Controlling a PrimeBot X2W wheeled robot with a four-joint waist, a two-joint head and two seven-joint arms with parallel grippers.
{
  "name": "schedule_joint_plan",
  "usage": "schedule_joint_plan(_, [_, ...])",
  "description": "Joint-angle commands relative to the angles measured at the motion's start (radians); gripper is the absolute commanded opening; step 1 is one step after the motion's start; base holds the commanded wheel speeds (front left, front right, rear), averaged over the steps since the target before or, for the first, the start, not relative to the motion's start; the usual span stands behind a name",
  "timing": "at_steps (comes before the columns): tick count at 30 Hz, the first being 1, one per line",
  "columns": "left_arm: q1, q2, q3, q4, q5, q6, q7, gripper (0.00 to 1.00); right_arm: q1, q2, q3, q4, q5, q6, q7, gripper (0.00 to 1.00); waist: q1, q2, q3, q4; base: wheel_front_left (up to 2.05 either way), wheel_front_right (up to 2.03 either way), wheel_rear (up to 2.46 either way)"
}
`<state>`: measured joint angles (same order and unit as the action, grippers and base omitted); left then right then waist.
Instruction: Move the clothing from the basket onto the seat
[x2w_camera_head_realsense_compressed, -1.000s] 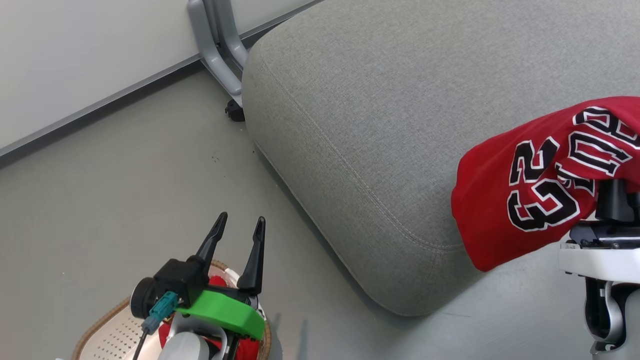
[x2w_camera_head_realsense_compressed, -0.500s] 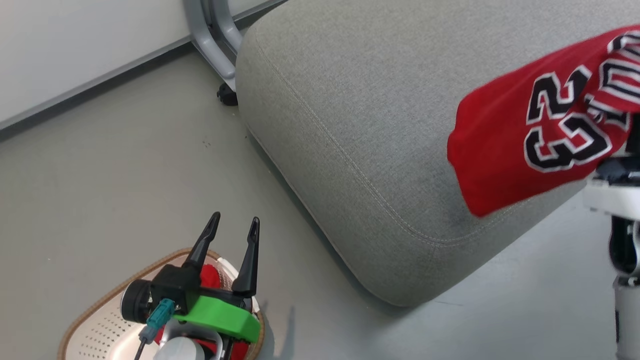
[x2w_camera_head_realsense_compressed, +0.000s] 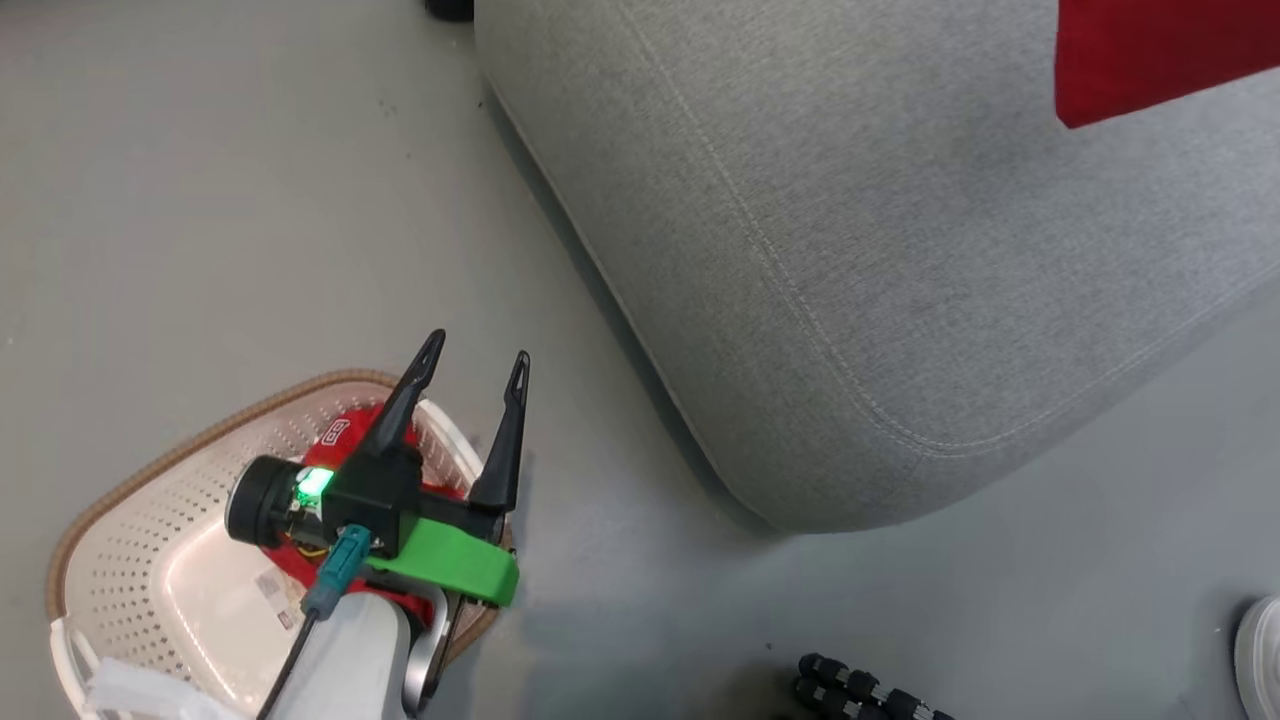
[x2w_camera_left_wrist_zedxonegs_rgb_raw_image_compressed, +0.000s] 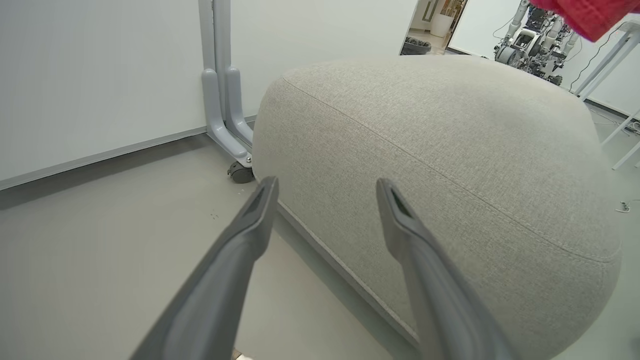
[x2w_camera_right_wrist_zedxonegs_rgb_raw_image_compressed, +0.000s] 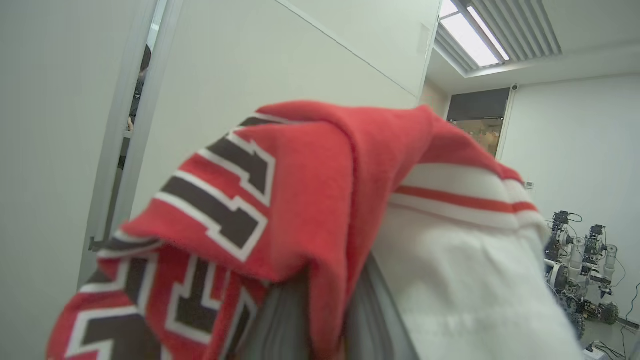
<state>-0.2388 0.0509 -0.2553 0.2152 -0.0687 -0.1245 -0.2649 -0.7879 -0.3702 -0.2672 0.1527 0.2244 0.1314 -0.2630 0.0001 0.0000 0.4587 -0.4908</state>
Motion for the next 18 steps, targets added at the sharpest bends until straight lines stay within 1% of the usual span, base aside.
schedule_joint_plan(1, [-0.028, 0.010, 0.001, -0.002, 0.006, -0.006, 0.001, 1.00, -0.034, -0.018, 0.017, 0.051, 0.004, -0.001, -0.003, 0.00, -0.0001, 0.0000, 0.106, 0.085, 0.00, 0.00, 0.00])
schedule_joint_plan(4, [-0.040, 0.014, -0.015, -0.004, 0.014, -0.006, 0.001, 1.00, -0.070, -0.045, 0.028, 0.165, 0.002, -0.001, -0.003, 0.00, -0.0001, 0.0000, 0.133, 0.112, 0.00, 0.00, 0.00])
schedule_joint_plan(6, [-0.049, 0.014, -0.022, -0.005, 0.017, -0.006, 0.001, 1.00, -0.088, -0.051, 0.045, 0.228, 0.000, -0.001, -0.003, 0.00, -0.0001, 0.0000, 0.149, 0.132, 0.00, 0.00, 0.00])
schedule_joint_plan(12, [-0.058, 0.015, -0.027, -0.012, 0.026, -0.007, 0.001, 1.00, -0.121, -0.042, 0.091, 0.377, 0.033, -0.001, -0.003, 0.00, -0.0001, 0.0000, 0.189, 0.166, 0.00, 0.00, 0.00])
schedule_joint_plan(18, [-0.055, 0.011, -0.029, -0.029, 0.021, -0.007, 0.001, 1.00, -0.147, -0.032, 0.167, 0.550, 0.120, -0.001, -0.003, 0.00, -0.0001, 0.0000, 0.208, 0.193, 0.00, 0.00, 0.00])
